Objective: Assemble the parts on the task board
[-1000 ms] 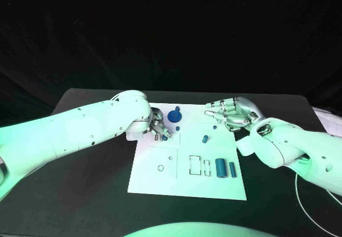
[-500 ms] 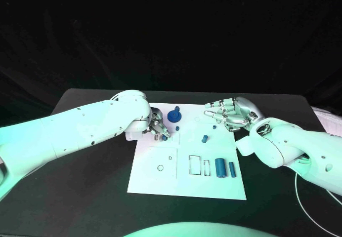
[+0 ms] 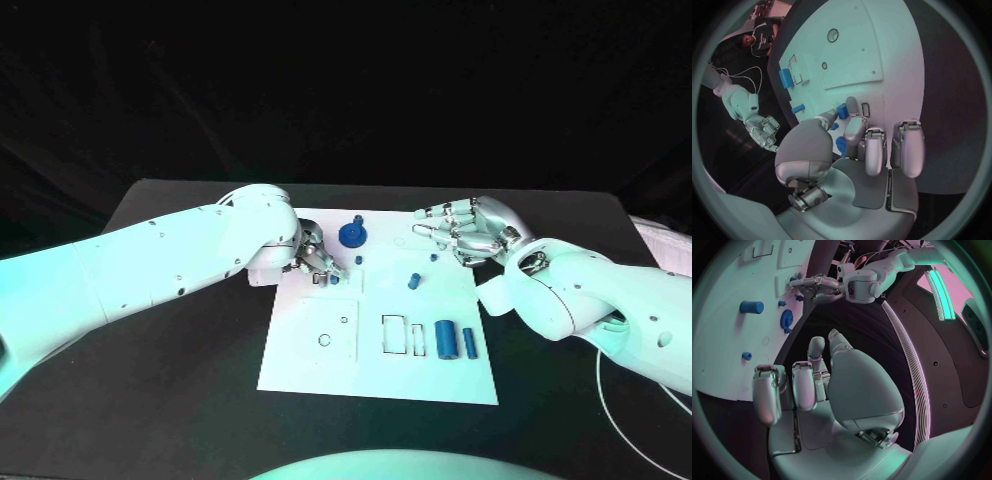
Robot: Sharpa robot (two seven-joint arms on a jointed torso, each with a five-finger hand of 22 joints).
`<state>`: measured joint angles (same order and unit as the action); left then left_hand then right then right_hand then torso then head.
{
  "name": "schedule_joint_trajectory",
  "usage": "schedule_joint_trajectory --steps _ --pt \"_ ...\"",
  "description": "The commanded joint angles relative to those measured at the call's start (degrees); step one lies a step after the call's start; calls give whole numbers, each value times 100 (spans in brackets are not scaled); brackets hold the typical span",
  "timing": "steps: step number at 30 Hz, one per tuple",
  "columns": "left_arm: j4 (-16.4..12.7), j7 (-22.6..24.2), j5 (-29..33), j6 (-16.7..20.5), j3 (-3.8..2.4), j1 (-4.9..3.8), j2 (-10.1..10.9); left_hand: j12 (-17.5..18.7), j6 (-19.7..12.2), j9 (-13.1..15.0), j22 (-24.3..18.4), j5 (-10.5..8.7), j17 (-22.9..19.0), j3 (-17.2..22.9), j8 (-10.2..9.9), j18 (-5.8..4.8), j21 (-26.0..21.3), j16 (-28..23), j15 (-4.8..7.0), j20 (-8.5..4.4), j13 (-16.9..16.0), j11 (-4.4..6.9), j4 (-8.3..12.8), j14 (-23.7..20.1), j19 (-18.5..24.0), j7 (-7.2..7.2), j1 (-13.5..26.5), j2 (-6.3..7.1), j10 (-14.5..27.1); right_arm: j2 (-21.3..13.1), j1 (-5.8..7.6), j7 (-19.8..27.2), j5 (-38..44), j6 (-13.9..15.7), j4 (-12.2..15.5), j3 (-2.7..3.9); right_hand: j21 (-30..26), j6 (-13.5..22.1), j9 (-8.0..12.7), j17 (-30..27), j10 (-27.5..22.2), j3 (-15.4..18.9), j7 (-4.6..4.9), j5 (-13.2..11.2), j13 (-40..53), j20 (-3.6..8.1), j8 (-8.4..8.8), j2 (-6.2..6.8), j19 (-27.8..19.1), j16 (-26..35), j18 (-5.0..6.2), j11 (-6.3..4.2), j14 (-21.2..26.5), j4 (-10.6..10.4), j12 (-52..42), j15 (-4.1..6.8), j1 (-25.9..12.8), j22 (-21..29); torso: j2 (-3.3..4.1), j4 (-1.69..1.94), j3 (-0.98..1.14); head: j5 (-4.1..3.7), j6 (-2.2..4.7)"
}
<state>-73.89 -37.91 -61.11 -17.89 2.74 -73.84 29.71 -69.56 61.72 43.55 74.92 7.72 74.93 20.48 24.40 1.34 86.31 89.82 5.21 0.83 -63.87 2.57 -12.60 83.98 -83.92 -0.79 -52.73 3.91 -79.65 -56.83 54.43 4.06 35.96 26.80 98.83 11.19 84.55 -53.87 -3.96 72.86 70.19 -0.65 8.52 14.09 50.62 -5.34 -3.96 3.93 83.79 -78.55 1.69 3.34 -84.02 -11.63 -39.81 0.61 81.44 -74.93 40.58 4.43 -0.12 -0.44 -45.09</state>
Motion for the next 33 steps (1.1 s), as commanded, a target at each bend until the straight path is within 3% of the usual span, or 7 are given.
schedule_joint_trajectory --steps 1,8,13,18,21,28,33 --pt "-39 -86 -56 116 4 18 51 -35 38 -17 1065 -29 1507 -171 -31 -16 -7 18 51 -28 -12 23 -72 602 -417 -19 23 48 -39 5 -7 47 41 -77 0 0 -35 19 0 1 -16 18 -1 -2 -5 35 8 -26 14 35 75 -10 -243 22 34 54 -49 -484 -1 -2 -3 -2 2" --pt "-192 -49 61 482 -103 15 194 2 35 -58 1035 -77 1507 -642 -35 -6 -39 18 57 -39 17 25 -269 602 -404 -18 -54 92 -19 9 -12 48 38 -78 -30 0 -36 20 1 0 -14 26 -1 -11 -9 35 8 -29 14 37 75 -9 -243 17 32 53 -65 -483 -7 2 -2 -9 21" --pt "-382 4 515 795 -282 11 350 142 -31 -84 985 -477 1507 -1062 -45 8 -89 18 57 -47 182 12 -397 602 -384 -38 -105 148 71 23 -19 54 36 -78 -66 0 -37 21 1 -1 -14 31 0 -14 -13 35 9 -31 14 38 76 -9 -243 12 35 52 -76 -482 2 -11 -4 0 74" --pt "-491 50 1090 919 -405 -83 533 474 -276 -163 890 -499 1507 -1393 -186 32 -180 18 37 -28 570 -46 -395 602 -341 -115 -148 258 305 29 -23 49 36 -81 -107 -1 -38 22 1 2 -12 38 0 -17 -14 34 9 -33 13 36 76 -8 -244 8 32 52 -88 -482 -5 6 2 -17 87" --pt "-440 48 1157 863 -433 -195 606 574 -360 -230 840 -496 1507 -1543 -260 45 -230 18 1 0 688 -85 -376 602 -318 -161 -331 242 397 33 -30 48 35 -83 -119 -1 -38 22 1 2 -12 38 0 -17 -14 34 9 -33 13 36 76 -8 -244 8 32 52 -88 -482 -7 13 4 -7 97" --pt "70 17 698 232 -445 -358 542 625 -342 -361 781 -349 1507 -1386 -298 63 -296 18 -37 50 785 -117 -66 602 -293 -193 -1228 -55 463 43 -37 48 35 -83 -122 -2 -36 22 1 1 -10 41 0 -17 -14 34 9 -34 15 38 75 -8 -244 5 29 52 -94 -485 -3 23 1 27 120" --pt "545 24 437 -48 -425 -397 343 700 -334 -380 774 -361 1507 -1422 -296 65 -306 18 -45 58 877 -126 -87 602 -289 -203 -1239 -41 514 49 -39 50 36 -84 -120 -2 -36 22 1 1 -10 41 0 -17 -14 34 9 -34 15 38 75 -8 -244 5 29 52 -94 -485 2 11 3 52 130"
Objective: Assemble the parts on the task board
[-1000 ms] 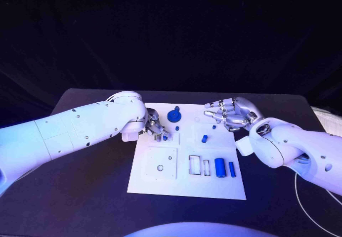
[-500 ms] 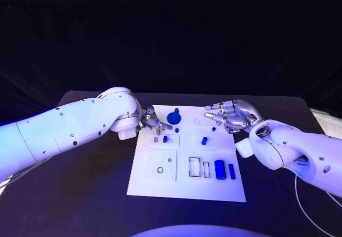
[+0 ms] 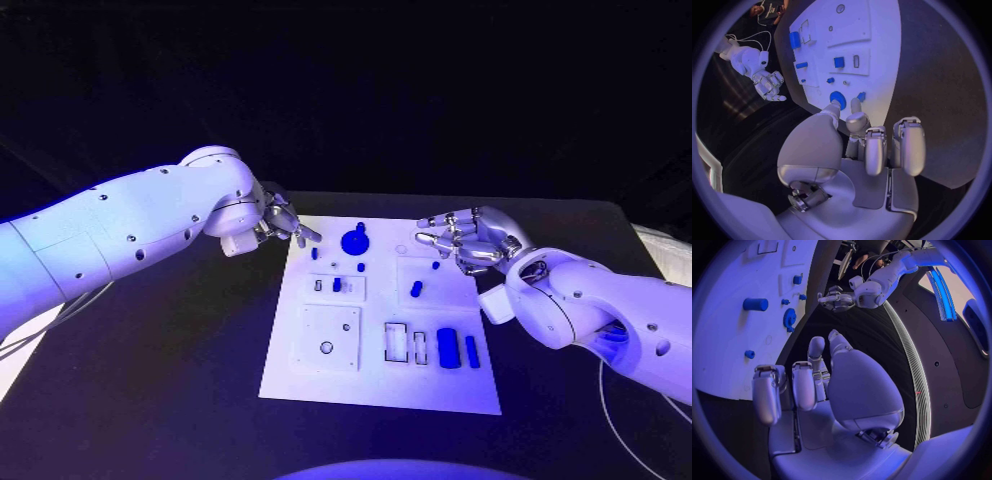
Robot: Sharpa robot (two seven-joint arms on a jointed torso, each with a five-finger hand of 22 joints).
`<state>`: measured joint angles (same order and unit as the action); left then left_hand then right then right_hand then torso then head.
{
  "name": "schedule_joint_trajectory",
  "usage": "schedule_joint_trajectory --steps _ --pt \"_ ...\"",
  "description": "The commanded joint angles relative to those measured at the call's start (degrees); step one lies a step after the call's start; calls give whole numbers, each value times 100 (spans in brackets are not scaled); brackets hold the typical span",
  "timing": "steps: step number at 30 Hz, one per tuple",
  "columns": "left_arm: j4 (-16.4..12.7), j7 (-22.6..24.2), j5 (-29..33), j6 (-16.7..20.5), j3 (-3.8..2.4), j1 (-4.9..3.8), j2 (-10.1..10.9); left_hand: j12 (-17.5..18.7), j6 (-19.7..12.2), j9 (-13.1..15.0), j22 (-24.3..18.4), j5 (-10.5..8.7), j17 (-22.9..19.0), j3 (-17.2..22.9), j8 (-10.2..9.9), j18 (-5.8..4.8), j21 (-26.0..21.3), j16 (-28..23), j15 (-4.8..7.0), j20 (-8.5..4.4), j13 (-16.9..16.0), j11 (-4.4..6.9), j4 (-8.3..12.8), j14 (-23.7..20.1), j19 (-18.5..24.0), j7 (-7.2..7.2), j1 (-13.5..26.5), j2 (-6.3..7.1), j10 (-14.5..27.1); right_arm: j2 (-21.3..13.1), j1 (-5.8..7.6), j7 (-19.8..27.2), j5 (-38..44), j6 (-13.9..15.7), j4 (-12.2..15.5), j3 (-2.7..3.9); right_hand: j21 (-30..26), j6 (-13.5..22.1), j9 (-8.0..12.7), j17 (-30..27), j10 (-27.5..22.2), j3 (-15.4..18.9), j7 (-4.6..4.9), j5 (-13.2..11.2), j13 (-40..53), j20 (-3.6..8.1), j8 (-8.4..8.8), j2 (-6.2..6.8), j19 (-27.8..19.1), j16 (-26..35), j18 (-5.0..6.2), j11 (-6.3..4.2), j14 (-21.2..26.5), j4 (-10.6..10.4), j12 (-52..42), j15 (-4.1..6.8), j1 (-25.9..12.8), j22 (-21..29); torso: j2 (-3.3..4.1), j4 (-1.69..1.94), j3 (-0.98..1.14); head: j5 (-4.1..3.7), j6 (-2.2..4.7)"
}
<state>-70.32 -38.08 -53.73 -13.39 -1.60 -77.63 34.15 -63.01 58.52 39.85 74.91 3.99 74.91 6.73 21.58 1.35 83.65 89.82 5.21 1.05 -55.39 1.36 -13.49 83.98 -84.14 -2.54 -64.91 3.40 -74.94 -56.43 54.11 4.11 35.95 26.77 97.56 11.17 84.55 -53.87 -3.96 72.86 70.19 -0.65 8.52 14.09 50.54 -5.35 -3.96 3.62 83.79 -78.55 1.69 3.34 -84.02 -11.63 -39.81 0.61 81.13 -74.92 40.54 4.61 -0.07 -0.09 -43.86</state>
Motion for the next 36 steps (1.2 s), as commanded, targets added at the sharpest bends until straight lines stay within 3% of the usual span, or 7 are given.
schedule_joint_trajectory --steps 1,7,14,25,36 --pt "363 51 -349 -531 32 -24 -187 66 -16 -16 764 7 1509 -88 -8 68 -51 18 -50 42 56 -11 -34 602 -262 -34 4 23 61 14 -7 47 37 -83 8 0 -37 22 1 3 -10 42 0 -16 -6 34 9 -4 14 36 76 -8 -245 6 29 51 -64 -485 10 -8 -2 18 14" --pt "897 144 -201 -612 139 -30 -496 125 -45 13 747 -14 1509 -434 67 74 -78 18 -59 57 147 -19 -275 602 -252 -36 171 93 129 24 -9 56 37 -101 9 0 -37 22 1 4 -10 42 0 -16 -6 34 9 -4 14 35 76 -9 -245 6 29 51 -64 -485 21 -13 -7 21 12" --pt "1259 278 -292 -529 220 -9 -770 107 -38 46 752 -22 1509 -511 113 74 -76 18 -57 56 135 -14 -294 602 -253 -28 166 80 126 38 -10 61 37 -110 9 0 -37 22 1 4 -10 42 0 -16 -6 34 9 -4 14 35 76 -9 -245 6 29 51 -64 -485 37 -20 -11 24 19" --pt "1495 351 -544 -548 254 9 -997 48 -50 183 780 -24 1509 -717 261 68 -57 18 -40 44 97 8 -300 602 -265 -1 146 23 103 53 -10 59 37 -116 12 0 -37 22 1 4 -10 42 0 -16 -6 34 9 -4 14 35 76 -9 -245 6 29 51 -64 -485 24 -15 -7 17 -21" --pt "1579 348 -615 -647 262 12 -1084 10 -102 301 788 -14 1509 -793 368 67 -58 18 -27 30 81 23 -254 602 -267 14 -96 -96 89 59 -10 61 38 -119 18 0 -37 22 1 4 -10 42 0 -16 -6 34 9 -4 14 35 76 -9 -245 6 29 51 -64 -485 20 -16 -4 17 -42"
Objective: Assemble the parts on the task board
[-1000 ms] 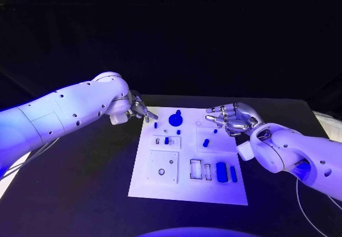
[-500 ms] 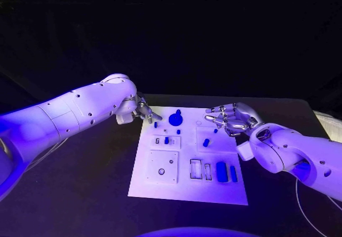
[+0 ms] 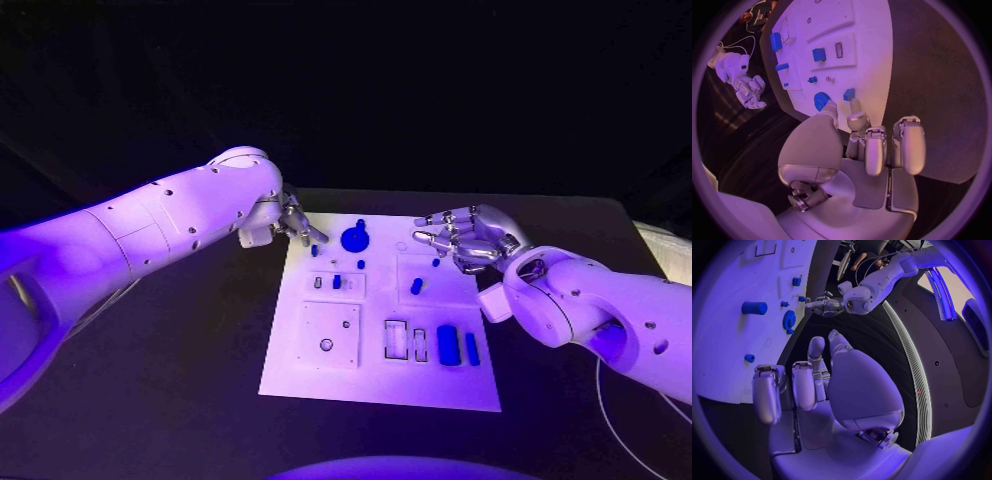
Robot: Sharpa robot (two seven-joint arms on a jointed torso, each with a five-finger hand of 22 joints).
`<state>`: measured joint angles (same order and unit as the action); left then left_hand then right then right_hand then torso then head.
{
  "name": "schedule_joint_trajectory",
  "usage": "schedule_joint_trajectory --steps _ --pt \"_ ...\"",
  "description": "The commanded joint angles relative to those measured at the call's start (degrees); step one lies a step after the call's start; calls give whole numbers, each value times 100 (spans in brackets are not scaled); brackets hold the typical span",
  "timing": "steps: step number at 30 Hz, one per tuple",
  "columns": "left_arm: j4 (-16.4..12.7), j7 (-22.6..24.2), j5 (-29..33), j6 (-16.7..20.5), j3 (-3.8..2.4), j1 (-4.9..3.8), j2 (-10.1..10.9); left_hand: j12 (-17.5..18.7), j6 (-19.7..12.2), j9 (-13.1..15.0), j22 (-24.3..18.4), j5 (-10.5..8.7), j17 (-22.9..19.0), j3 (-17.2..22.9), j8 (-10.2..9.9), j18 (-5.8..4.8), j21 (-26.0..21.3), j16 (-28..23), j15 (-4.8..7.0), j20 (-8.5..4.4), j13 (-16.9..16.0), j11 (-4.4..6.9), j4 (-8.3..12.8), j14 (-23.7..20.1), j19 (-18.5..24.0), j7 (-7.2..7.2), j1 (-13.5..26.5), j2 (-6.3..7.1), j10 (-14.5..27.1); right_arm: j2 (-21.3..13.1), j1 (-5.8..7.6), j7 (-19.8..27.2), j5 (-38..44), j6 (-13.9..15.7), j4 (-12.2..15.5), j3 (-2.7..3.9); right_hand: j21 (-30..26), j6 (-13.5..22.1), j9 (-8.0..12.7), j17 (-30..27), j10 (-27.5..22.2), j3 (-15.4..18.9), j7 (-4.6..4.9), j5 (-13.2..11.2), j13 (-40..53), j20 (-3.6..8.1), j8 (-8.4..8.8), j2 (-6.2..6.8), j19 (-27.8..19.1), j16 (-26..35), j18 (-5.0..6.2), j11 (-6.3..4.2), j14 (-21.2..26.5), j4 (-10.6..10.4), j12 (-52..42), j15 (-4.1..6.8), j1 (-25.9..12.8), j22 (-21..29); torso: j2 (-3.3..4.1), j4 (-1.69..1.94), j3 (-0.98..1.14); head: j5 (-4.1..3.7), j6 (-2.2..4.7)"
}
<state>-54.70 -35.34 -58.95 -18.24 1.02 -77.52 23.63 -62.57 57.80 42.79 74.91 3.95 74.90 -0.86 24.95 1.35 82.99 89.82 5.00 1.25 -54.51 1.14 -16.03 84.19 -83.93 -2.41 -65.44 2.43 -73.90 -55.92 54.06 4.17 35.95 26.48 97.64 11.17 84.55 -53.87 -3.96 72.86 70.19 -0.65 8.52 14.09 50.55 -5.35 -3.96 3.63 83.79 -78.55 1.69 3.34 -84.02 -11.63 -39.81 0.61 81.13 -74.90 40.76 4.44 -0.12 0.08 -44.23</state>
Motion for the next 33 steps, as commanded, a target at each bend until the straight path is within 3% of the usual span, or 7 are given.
schedule_joint_trajectory --steps 1,25,30,33 --pt "27 70 -96 -174 0 1 -39 -40 -32 14 794 -9 1510 -38 37 66 14 18 -6 9 -13 46 2 581 -290 3 -58 -6 -18 8 -5 56 38 -90 11 0 -37 22 1 4 -10 42 0 -16 -7 34 9 -5 14 35 75 -9 -245 6 29 51 -64 -486 0 0 0 1 -6" --pt "142 36 -157 -269 49 49 -179 -77 -31 63 816 -9 1510 -70 86 60 31 18 0 5 -45 54 23 581 -299 13 -158 -40 -42 13 -5 49 25 -113 28 0 -33 22 1 9 -4 42 -1 -9 -5 34 9 -14 20 32 73 -11 -247 11 18 52 -62 -494 -6 3 2 -13 -46" --pt "134 47 -157 -234 47 52 -181 -80 -46 101 814 -5 1510 -68 117 61 26 18 3 0 -38 58 41 581 -298 16 -250 -121 -43 13 -5 48 24 -115 27 0 -33 22 1 9 -4 42 -1 -9 -5 34 9 -14 20 32 73 -11 -247 11 18 52 -62 -494 -4 3 2 -19 -50" --pt "132 46 -154 -224 47 52 -182 -77 -69 132 805 2 1510 -19 139 65 13 18 6 -3 -27 61 86 581 -293 19 -384 -237 -38 13 -5 47 23 -115 28 0 -33 22 1 9 -4 42 -1 -9 -5 34 9 -14 20 32 73 -11 -247 11 18 52 -62 -494 -2 1 3 -22 -56"
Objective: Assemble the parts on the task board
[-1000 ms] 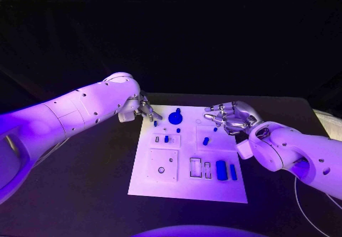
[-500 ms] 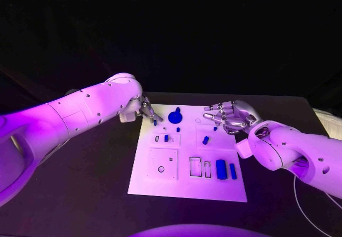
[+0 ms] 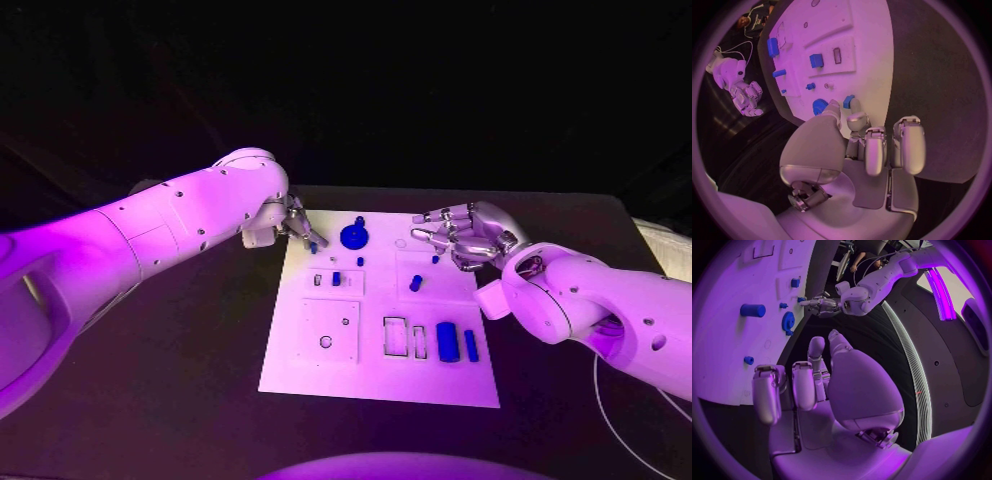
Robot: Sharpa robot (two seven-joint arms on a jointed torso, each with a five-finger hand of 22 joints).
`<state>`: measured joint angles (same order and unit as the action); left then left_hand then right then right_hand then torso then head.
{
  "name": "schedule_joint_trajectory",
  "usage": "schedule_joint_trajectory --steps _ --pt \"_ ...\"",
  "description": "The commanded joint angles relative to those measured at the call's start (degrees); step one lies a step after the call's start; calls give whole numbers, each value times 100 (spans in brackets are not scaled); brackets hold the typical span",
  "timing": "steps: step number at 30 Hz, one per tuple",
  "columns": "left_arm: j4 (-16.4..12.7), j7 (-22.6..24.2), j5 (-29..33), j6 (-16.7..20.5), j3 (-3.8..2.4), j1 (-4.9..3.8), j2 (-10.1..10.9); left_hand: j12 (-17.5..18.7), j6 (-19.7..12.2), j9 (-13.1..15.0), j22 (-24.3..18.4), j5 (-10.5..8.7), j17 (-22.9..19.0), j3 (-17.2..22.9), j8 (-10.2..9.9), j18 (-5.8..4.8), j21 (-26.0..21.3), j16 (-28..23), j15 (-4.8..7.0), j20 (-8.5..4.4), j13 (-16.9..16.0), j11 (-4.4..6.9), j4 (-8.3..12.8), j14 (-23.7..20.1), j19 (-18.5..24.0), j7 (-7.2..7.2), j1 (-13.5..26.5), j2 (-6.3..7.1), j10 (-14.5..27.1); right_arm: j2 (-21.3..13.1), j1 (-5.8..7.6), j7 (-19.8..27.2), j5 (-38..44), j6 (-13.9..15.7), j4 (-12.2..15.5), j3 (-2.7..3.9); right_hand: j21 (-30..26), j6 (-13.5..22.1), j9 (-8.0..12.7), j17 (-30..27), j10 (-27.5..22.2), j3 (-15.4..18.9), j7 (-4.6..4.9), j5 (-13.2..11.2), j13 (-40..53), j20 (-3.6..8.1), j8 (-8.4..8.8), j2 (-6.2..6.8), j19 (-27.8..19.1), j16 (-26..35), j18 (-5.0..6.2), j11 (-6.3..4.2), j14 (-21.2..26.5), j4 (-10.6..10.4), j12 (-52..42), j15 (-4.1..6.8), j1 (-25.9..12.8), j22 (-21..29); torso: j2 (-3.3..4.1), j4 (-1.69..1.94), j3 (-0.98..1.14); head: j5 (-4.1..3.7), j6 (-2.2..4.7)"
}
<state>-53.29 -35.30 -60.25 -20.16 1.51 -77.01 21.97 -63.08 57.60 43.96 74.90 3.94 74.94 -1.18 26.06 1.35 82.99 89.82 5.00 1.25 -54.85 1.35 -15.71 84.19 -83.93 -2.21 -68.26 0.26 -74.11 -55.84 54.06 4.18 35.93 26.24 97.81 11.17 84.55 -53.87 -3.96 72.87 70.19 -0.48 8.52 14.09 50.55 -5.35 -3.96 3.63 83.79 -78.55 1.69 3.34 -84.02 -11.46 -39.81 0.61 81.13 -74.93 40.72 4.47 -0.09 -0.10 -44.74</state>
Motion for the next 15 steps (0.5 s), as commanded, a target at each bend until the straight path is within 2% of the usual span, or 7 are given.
schedule_joint_trajectory --steps 1,4,6,9,11,13,15 --pt "-9 43 -22 -31 -3 1 -15 -25 -59 24 803 5 1506 42 33 65 10 18 8 -4 11 43 82 581 -291 2 -164 -59 -15 5 -5 46 25 -92 10 0 -33 22 1 9 -4 26 -1 -9 -5 34 9 -14 20 32 74 -11 -247 -5 18 52 -62 -491 1 -1 -1 -3 -5" --pt "-5 40 -5 -21 -3 1 -13 -8 -107 46 798 25 1506 223 35 68 1 18 22 -13 32 62 225 581 -288 24 -456 -220 2 4 -5 46 25 -92 11 0 -33 22 1 9 -4 26 -1 -9 -5 34 9 -14 20 32 74 -11 -247 -5 18 52 -62 -491 -1 -1 0 -8 -11" --pt "-1 37 10 -7 -3 1 -12 25 -198 44 789 51 1506 553 -1 72 -12 18 51 -36 59 93 463 581 -283 56 -887 -387 35 2 -5 46 25 -92 12 0 -33 22 1 9 -4 26 -1 -9 -5 34 9 -14 20 32 74 -11 -247 -5 18 52 -62 -491 0 4 -1 -11 -18" --pt "-3 28 56 6 -4 1 -8 81 -285 27 777 77 1506 953 -53 75 -30 18 58 -56 103 91 651 581 -276 44 -1186 -441 81 1 -5 47 25 -94 14 0 -33 22 1 9 -4 26 -1 -9 -5 34 9 -14 20 32 74 -11 -247 -5 18 52 -62 -491 0 3 -1 -14 -25" --pt "-6 27 69 13 -4 1 -7 111 -323 22 772 134 1506 1212 -74 76 -39 18 49 -56 128 78 728 581 -273 24 -1274 -407 98 1 -5 47 25 -95 14 0 -33 22 1 9 -4 26 -1 -9 -5 34 9 -14 20 32 74 -11 -247 -5 18 52 -62 -491 -1 0 -2 -14 -26" --pt "-6 31 73 13 -4 1 -6 154 -361 24 768 262 1506 1555 -88 77 -48 18 30 -45 169 53 799 581 -270 -8 -1306 -304 117 0 -5 48 25 -98 15 0 -34 20 0 13 7 26 -2 -6 9 34 8 -23 20 31 74 -11 -249 -2 -6 53 -63 -490 -3 -1 -2 -14 -29" --pt "-5 39 91 6 -4 1 -4 177 -358 66 770 313 1506 2332 -53 80 -57 18 -5 -10 210 -3 813 581 -270 -43 -1062 5 88 -1 -5 48 25 -102 17 0 -34 20 0 13 7 26 -2 -6 9 34 8 -23 20 31 74 -11 -249 -2 -6 53 -63 -490 -1 -2 -1 -9 -31"
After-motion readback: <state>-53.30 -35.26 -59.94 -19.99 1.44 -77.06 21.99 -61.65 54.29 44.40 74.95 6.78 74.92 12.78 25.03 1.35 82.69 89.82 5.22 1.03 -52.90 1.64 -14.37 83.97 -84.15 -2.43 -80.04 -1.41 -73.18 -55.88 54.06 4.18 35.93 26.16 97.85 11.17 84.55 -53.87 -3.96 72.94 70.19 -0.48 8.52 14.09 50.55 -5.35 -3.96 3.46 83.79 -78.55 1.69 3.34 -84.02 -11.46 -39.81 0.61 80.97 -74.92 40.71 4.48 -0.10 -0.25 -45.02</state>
